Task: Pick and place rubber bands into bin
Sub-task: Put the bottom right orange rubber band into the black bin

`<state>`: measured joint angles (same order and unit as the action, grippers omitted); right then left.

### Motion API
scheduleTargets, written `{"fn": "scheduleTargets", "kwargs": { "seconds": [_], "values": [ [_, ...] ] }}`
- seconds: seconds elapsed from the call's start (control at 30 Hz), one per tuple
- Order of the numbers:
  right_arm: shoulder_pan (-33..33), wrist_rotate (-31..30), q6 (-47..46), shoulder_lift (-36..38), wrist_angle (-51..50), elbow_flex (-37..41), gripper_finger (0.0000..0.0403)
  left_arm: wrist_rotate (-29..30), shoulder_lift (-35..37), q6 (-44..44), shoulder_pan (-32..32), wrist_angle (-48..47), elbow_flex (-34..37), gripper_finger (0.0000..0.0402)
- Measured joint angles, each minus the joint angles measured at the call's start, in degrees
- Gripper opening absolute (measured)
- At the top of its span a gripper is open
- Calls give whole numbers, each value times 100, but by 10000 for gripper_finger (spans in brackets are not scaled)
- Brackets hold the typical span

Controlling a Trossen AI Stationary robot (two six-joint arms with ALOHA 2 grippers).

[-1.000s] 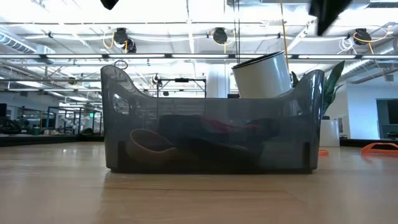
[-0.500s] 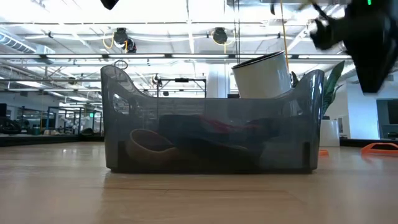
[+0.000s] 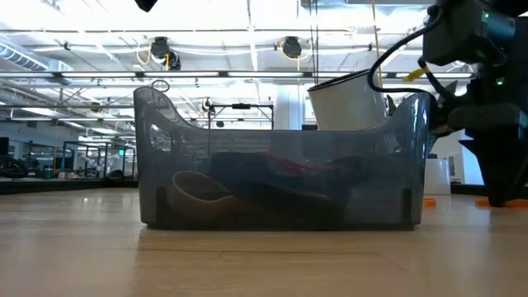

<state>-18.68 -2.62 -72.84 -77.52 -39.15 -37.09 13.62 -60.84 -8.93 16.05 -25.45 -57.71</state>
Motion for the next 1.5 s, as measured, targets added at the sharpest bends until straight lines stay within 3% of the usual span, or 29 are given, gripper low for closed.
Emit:
{"fn": "scheduleTargets", "kwargs": {
  "seconds": [0.53,1.0,1.23,1.5],
  "values": [
    [-1,146,159,232,-87,141,144,1,0,90,-2,22,0,42],
    [0,117,761,232,-159,141,8,1,0,96,-1,22,0,42],
    [-2,340,919,260,-4,141,3,1,0,96,-2,22,0,42],
    [-20,573,1294,775,1150,137,1,2,0,101,-2,20,0,42]
  ]
}}
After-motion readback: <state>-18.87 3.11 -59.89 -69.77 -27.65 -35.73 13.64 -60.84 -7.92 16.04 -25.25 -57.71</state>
